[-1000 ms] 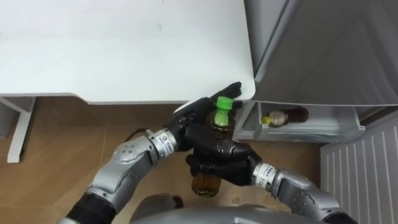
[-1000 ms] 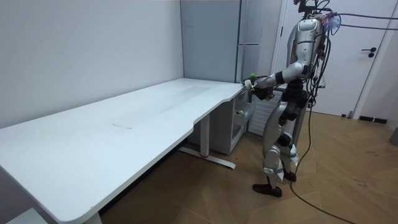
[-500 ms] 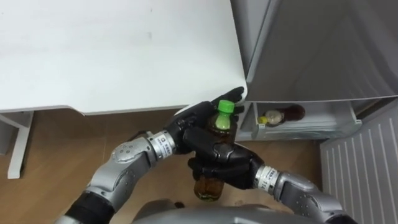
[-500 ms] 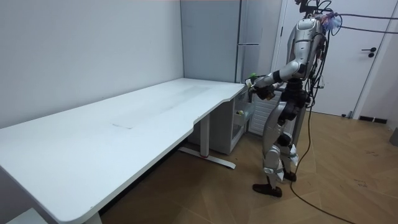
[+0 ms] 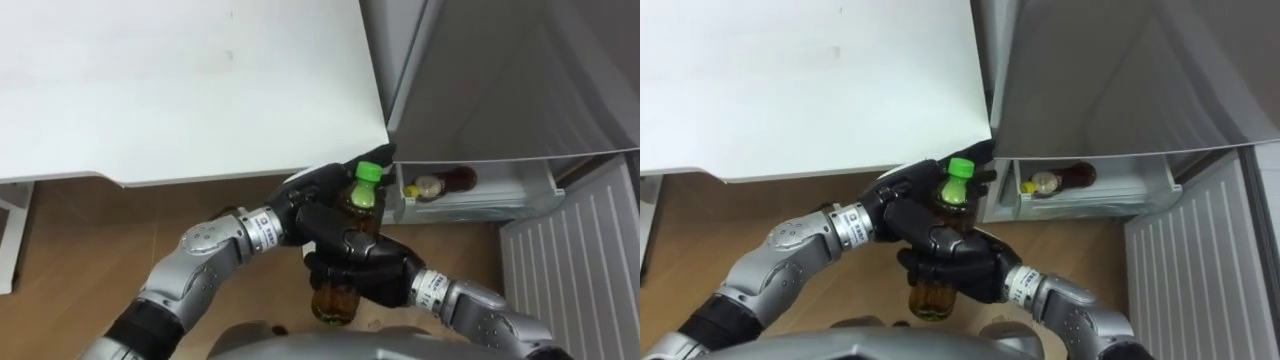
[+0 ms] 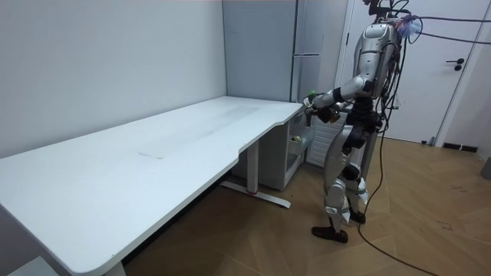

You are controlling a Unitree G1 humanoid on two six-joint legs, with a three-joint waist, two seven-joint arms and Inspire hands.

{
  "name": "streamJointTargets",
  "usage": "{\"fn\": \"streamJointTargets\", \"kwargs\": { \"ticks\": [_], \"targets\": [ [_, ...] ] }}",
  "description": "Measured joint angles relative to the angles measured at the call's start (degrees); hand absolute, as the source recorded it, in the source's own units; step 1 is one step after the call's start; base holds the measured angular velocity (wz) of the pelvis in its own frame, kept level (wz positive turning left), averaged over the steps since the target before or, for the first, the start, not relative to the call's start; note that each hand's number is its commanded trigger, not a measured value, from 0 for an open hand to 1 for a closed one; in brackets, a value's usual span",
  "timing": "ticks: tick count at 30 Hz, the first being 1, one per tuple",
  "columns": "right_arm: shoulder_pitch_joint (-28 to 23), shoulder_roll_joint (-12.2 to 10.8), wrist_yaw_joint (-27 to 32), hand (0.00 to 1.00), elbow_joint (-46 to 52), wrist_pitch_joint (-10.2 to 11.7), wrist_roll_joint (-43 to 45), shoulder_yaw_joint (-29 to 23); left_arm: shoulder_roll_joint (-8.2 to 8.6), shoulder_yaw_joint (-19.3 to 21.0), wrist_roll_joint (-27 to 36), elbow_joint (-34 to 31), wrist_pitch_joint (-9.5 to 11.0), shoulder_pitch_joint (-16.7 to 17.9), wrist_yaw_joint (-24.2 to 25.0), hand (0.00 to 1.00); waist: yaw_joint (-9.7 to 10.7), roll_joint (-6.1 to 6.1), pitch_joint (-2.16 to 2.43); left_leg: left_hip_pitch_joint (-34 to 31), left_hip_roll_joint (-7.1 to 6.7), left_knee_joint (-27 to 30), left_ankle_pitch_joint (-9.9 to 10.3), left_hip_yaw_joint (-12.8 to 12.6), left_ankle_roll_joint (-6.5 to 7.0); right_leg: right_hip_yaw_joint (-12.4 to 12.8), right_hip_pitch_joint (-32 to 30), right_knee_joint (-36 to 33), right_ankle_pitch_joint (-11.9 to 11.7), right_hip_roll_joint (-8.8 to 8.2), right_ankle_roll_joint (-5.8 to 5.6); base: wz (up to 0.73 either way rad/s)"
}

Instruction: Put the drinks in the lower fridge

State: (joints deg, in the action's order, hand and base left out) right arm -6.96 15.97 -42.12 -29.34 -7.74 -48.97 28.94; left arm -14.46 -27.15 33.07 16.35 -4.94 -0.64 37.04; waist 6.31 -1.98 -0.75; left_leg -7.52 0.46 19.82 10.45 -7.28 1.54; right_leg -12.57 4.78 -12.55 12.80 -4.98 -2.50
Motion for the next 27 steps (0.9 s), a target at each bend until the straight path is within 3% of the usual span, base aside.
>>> {"fn": "streamJointTargets", "kwargs": {
  "ticks": [10,12,14,17,20,27],
  "targets": [
    [-0.03,-0.08,-2.61,1.0,-2.51,-2.11,-0.27,-2.0,0.35,0.0,0.01,1.24,-1.8,-1.22,1.59,0.0,2.46,0.01,0.12,0.5,0.06,0.14,-0.02,-0.46,0.02,1.37,0.42,-0.06,-0.03,0.02,-0.02,-0.03],
    [-0.27,-0.08,-3.68,1.0,-4.33,-3.28,-0.65,-4.25,-0.7,0.32,-0.08,1.84,-1.78,-2.21,2.71,0.0,2.62,0.0,0.12,0.79,0.06,0.13,-0.01,-0.59,0.05,1.56,0.39,-0.08,-0.04,0.01,-0.04,-0.04],
    [-0.66,-0.09,-2.1,1.0,-9.91,-4.16,-5.54,-10.22,-4.17,0.48,-0.08,1.63,-1.6,-2.45,6.14,0.0,2.71,0.08,0.11,1.08,0.08,-0.13,0.09,-0.71,0.17,1.7,0.69,-0.12,-0.06,0.03,-0.06,-0.02],
    [-0.59,0.97,2.71,1.0,-16.76,-3.61,-11.89,-17.66,-7.07,0.45,-0.1,1.63,-1.63,-2.11,7.57,0.0,2.5,0.13,0.12,0.98,0.09,-0.03,0.11,-0.66,0.2,1.73,0.54,-0.27,-0.06,0.04,-0.08,0.0],
    [-0.55,1.83,5.88,1.0,-19.44,-2.56,-13.84,-23.01,-8.28,0.5,-0.08,1.79,-2.21,-1.71,7.58,0.0,2.4,0.37,0.14,0.61,0.17,-0.08,0.09,-0.77,0.19,1.74,0.01,-0.33,-0.06,0.11,-0.08,0.0],
    [0.24,1.11,9.62,1.0,-22.36,-2.15,-14.0,-24.56,-7.33,0.34,0.01,6.77,-3.07,-0.85,9.76,0.0,2.76,0.16,0.02,1.22,0.59,-0.53,0.04,-2.07,0.06,2.98,-0.21,-0.21,-0.08,0.31,-0.05,-0.1]
  ]
}}
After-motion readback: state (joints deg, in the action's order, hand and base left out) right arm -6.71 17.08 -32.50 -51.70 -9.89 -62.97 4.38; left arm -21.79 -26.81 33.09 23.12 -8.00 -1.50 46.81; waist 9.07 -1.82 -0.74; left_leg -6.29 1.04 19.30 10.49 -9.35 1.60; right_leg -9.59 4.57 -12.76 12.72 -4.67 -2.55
